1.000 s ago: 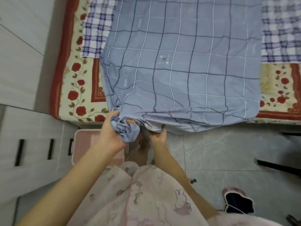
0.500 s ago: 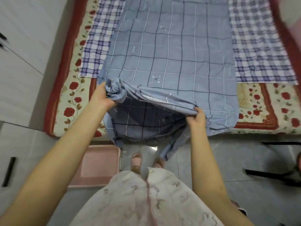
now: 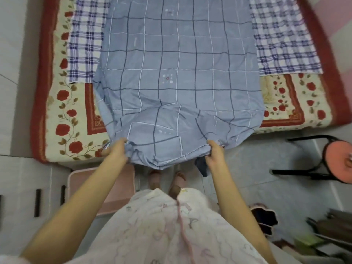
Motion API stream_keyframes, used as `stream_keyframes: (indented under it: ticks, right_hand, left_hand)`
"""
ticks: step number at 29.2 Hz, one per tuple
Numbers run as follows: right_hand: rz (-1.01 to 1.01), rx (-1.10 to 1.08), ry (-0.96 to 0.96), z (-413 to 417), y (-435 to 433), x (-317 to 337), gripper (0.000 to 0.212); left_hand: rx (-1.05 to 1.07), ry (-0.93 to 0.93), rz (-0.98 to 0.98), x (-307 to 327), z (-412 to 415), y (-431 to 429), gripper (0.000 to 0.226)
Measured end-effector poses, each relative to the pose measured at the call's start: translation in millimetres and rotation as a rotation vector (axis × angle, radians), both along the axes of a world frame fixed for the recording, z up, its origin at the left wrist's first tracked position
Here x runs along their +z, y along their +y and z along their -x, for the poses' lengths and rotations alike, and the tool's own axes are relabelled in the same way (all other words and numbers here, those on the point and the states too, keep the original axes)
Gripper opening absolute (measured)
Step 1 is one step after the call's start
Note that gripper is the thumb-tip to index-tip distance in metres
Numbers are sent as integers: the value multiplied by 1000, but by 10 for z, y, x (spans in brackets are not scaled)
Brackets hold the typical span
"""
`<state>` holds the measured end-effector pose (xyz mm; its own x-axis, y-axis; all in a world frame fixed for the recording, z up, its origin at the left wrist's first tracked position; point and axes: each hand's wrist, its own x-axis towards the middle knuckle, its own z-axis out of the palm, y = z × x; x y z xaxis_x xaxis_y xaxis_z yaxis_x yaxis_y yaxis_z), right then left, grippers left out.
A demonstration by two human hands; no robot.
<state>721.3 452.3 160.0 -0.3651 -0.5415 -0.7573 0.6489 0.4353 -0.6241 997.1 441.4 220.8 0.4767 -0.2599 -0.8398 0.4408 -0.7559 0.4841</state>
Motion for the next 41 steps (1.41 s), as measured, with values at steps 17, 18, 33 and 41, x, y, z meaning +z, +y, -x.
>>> stream_keyframes:
  ticks: [17, 18, 33, 41]
  right_hand:
    - [73, 309, 657, 247, 512, 347, 37]
    - [26, 311, 724, 333, 564, 271, 42]
    - [-403, 518, 417, 1356, 495, -1104, 9]
    - [-303, 356, 711, 2448, 506, -830, 15]
  left_hand:
    - [-1569, -384, 757, -141, 1924, 47, 22]
    - [-1576, -387, 762, -137, 1970, 79, 21]
    - [-1374, -541, 749, -21, 2326, 245, 13]
    - [-1398, -564, 615, -448, 2296, 390, 14]
